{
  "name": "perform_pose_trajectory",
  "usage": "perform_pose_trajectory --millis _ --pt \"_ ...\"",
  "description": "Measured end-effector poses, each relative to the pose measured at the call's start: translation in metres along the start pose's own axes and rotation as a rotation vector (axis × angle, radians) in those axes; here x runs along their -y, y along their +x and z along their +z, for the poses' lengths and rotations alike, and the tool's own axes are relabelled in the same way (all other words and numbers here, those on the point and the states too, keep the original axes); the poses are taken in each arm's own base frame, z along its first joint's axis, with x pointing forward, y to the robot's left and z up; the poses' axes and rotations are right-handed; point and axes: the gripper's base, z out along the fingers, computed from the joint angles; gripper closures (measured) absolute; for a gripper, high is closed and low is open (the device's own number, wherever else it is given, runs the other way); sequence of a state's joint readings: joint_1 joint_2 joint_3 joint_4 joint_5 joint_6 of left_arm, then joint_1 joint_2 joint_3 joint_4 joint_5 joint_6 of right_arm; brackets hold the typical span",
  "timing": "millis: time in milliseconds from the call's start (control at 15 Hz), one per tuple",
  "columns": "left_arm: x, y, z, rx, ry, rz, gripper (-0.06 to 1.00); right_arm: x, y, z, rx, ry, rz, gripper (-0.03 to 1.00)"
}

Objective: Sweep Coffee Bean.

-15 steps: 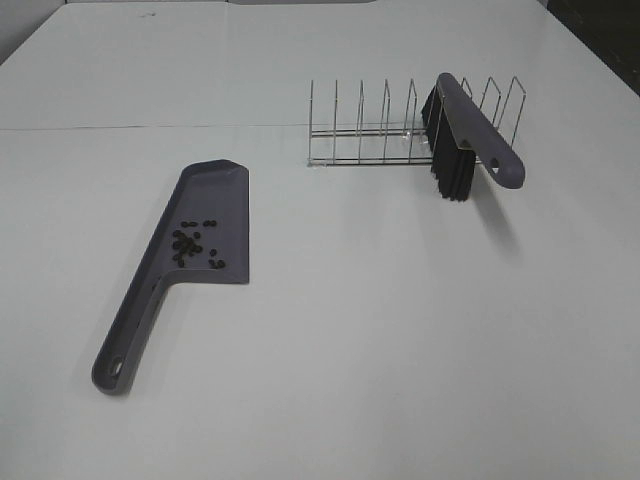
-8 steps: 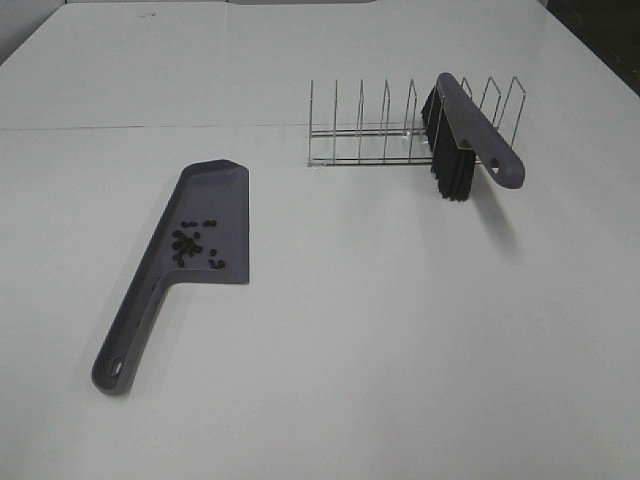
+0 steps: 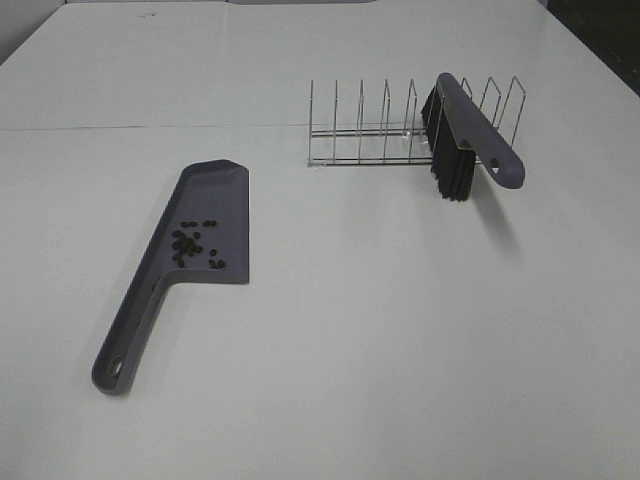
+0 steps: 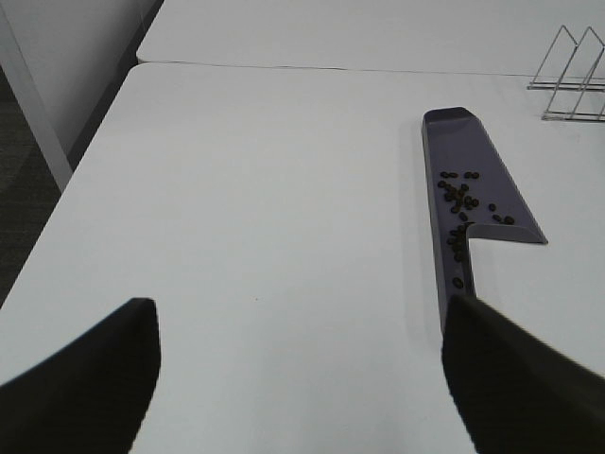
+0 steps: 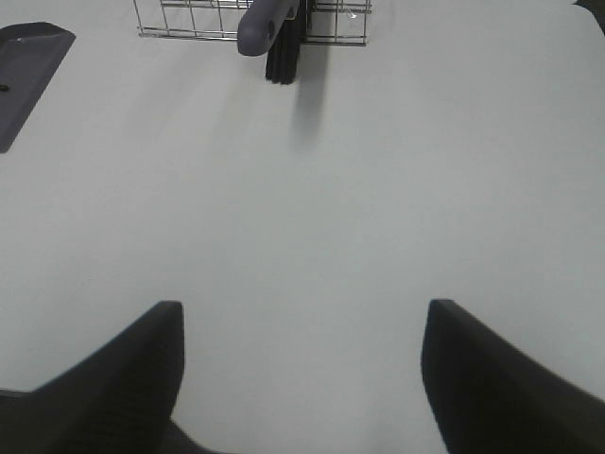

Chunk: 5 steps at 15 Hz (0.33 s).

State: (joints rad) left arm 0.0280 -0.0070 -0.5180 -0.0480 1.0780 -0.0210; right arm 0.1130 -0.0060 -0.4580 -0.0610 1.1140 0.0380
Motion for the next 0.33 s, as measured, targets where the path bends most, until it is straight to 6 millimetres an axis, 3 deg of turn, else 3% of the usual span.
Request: perform_pose_trajectory --millis 333 --pt "0.0000 0.0000 0.0000 0.000 0.000 -0.001 0.22 0.0000 0.0000 0.0000 0.000 0.000 0.000 0.38"
